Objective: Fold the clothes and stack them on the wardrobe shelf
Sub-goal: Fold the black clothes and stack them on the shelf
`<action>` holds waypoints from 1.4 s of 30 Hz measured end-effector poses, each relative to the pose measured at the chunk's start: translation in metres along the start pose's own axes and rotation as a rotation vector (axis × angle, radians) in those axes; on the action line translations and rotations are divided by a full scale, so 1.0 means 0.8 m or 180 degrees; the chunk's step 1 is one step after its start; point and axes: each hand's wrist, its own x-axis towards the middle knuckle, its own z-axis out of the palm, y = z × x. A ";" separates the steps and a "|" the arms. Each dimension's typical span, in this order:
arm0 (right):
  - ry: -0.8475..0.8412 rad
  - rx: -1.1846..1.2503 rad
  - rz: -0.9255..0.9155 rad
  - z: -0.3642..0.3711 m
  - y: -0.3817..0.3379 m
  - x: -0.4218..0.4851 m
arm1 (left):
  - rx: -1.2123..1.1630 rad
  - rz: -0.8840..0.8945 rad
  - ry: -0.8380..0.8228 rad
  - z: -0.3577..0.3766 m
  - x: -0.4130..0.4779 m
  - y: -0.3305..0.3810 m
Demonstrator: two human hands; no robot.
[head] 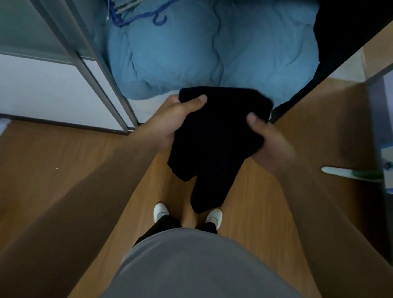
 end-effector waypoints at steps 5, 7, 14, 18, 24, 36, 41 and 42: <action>0.0483 -0.0022 -0.0226 0.016 0.014 0.005 | -0.1045 -0.0105 -0.0331 -0.021 -0.012 -0.001; 0.0482 0.0324 -0.0219 0.019 0.011 0.006 | -0.1013 -0.0301 -0.0540 -0.034 -0.022 -0.009; 0.0393 0.0339 -0.0200 0.006 0.001 0.013 | -0.0307 -0.0499 0.0009 -0.013 -0.010 0.005; 0.0119 -0.0467 -0.0285 0.000 0.015 0.010 | -0.0620 -0.0580 0.0185 -0.007 -0.005 0.016; 0.0402 -0.0446 -0.0446 0.001 0.011 0.011 | -0.0057 -0.0793 0.0384 -0.029 -0.003 0.035; -0.0106 -0.0352 -0.0345 0.013 -0.015 0.009 | -0.0310 -0.0503 -0.0098 -0.043 -0.002 0.055; 0.0380 -0.0563 -0.0526 0.021 -0.021 0.017 | -0.0045 -0.0788 -0.0154 -0.045 -0.001 0.062; 0.0466 -0.0578 -0.0541 0.021 -0.024 0.018 | 0.0005 -0.0829 -0.0042 -0.043 0.001 0.063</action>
